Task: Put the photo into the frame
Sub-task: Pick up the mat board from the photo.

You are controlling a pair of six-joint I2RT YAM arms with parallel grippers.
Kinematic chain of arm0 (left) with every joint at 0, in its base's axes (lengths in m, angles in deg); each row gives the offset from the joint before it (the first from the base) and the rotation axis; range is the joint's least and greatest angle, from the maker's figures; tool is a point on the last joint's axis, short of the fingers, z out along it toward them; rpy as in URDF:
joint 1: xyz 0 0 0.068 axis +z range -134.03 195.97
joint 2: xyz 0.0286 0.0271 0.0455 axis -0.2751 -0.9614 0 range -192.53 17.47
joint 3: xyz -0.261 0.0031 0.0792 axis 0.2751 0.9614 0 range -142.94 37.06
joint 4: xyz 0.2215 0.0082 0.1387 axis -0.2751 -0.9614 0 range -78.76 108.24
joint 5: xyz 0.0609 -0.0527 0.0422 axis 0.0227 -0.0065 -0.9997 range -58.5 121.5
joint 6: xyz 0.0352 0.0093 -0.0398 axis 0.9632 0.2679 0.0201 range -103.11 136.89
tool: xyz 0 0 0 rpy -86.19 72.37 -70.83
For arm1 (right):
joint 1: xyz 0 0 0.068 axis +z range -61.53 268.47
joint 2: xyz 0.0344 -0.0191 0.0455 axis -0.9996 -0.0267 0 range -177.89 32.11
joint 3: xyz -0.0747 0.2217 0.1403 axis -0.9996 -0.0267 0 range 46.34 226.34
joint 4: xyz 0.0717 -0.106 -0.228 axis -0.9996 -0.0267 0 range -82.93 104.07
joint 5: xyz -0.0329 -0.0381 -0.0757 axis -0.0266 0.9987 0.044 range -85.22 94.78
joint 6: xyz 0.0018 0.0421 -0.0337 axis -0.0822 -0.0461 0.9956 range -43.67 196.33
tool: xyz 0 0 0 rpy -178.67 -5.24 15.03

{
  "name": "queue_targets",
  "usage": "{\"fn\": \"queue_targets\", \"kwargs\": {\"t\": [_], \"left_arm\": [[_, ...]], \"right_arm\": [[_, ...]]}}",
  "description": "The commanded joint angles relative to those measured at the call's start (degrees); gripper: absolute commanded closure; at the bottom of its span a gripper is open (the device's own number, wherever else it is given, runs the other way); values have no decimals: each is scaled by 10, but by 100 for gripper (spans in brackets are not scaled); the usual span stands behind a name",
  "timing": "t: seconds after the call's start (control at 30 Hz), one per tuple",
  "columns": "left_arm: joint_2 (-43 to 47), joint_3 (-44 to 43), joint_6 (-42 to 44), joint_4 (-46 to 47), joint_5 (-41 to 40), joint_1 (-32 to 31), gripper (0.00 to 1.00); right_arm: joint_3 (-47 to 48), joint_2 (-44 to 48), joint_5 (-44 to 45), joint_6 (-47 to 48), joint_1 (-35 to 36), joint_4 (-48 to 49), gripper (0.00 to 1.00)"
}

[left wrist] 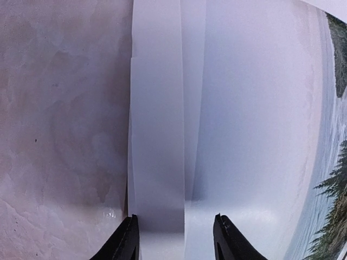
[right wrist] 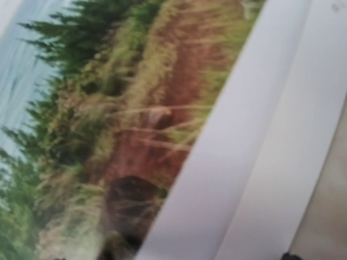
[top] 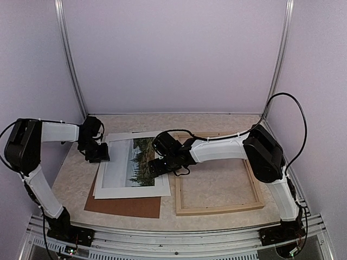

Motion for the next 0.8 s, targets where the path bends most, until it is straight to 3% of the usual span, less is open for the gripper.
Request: {"fn": "queue_targets", "kwargs": {"t": [0.0,0.33,0.77], "left_arm": [[30,17,-17,12,8,-16,55],[38,28,-29,27,-1,-40,62],[63,59,-61,76,23,-44,67]], "right_arm": [[-32,26,32,-8,-8,-31,16],[-62,32,8,-16,-11,-16,27],[-77,38,5,-15,-12,-11,31]]}}
